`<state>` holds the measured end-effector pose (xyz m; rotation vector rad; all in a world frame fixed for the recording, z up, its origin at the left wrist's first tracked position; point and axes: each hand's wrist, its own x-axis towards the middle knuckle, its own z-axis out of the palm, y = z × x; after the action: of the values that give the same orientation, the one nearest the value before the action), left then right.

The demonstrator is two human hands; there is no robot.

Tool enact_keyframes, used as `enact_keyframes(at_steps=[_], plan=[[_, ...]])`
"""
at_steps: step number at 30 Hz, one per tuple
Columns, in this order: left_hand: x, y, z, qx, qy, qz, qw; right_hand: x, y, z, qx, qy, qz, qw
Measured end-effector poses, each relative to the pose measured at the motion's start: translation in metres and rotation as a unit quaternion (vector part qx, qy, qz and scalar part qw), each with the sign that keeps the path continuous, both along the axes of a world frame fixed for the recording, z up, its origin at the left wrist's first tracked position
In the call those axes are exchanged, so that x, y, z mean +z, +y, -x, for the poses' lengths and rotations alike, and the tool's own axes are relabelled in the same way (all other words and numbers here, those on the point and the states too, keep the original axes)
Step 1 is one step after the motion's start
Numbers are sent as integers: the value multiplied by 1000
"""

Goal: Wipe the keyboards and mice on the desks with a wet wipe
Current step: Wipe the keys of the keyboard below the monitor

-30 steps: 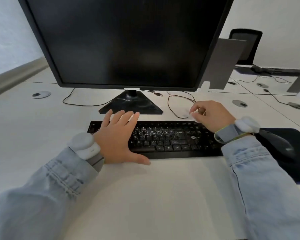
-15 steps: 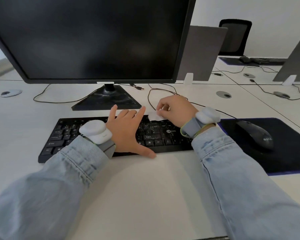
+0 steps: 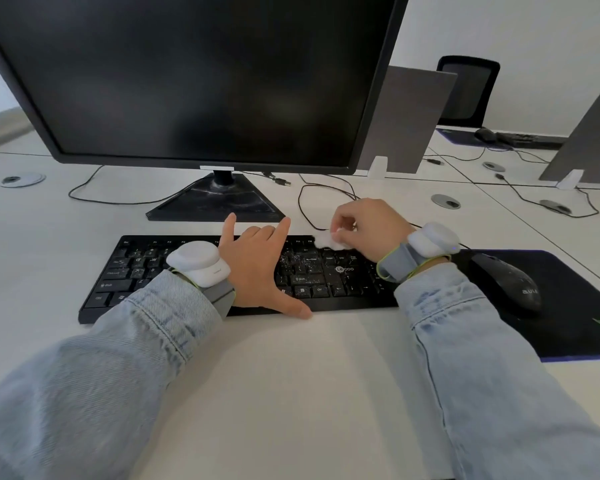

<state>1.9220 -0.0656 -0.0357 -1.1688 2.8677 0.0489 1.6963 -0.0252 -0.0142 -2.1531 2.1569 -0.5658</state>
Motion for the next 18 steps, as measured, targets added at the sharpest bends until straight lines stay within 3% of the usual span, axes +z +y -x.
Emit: enact_keyframes(at_steps=[5, 9, 18], plan=[[2, 3, 0, 3, -2, -2, 1000, 5, 5, 12, -70, 34, -31, 996], [2, 4, 0, 6, -4, -2, 1000, 6, 3, -13, -14, 16, 25, 999], [-3, 1, -1, 9, 13, 5, 1000, 4, -1, -35, 4, 89, -39, 995]])
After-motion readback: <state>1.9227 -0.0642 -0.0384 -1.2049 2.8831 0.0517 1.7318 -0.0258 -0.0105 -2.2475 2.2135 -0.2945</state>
